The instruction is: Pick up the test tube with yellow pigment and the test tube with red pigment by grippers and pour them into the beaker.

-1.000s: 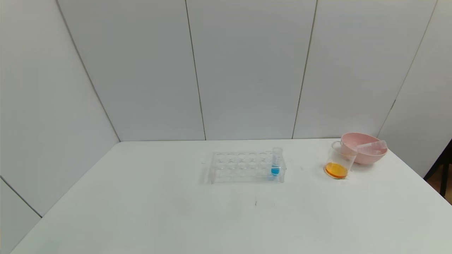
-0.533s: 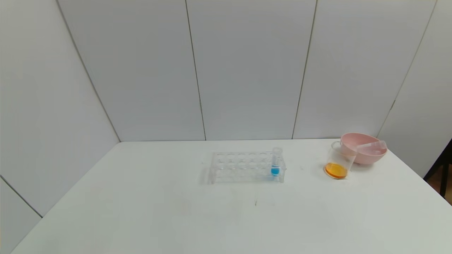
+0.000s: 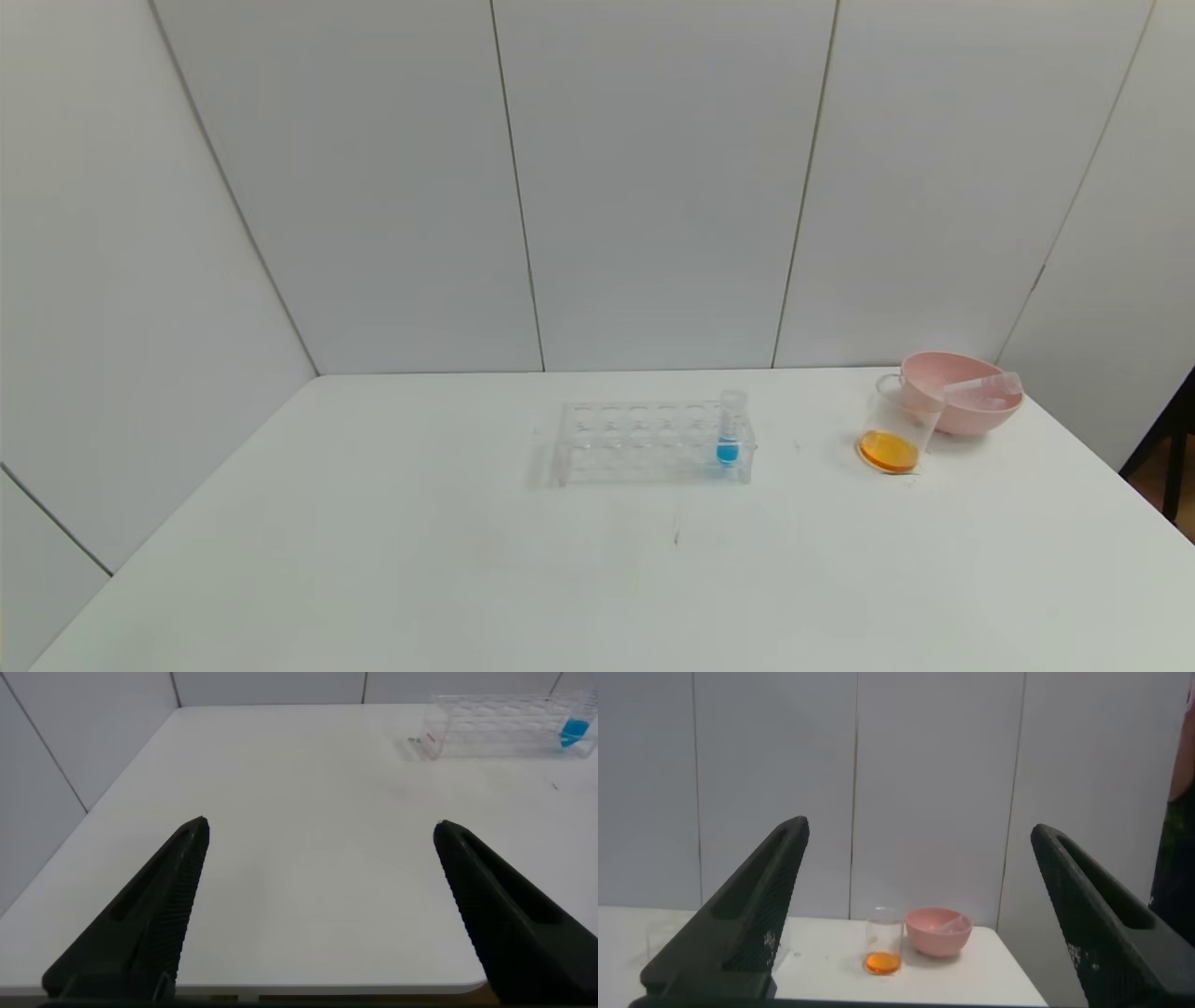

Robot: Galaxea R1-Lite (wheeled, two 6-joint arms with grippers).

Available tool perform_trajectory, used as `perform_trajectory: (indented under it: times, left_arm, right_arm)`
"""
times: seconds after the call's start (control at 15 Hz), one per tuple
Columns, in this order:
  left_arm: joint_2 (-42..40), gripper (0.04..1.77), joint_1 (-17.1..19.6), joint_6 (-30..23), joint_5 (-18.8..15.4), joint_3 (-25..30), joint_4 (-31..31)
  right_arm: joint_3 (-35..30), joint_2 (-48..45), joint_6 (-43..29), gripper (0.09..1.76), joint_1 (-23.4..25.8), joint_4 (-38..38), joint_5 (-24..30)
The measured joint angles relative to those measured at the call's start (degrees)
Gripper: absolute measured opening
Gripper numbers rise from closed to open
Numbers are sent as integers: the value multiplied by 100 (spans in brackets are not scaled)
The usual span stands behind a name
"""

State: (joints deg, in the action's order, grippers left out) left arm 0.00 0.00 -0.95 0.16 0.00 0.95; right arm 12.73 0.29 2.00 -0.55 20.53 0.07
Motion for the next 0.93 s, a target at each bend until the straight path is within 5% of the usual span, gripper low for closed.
perform_trajectory:
  times: [0.13, 0.27, 0.53, 0.93]
  left_arm:
    - [0, 172, 0, 0, 0, 0, 2]
    - [0, 172, 0, 0, 0, 0, 2]
    - [0, 172, 0, 0, 0, 0, 2]
    - [0, 172, 0, 0, 0, 0, 2]
  right_arm:
    - [-788, -18, 76, 170, 0, 325, 15]
    - [-1157, -24, 29, 170, 0, -406, 17]
    - [-1262, -27, -4, 170, 4, -2080, 9]
    - [-1262, -24, -37, 170, 4, -2096, 6]
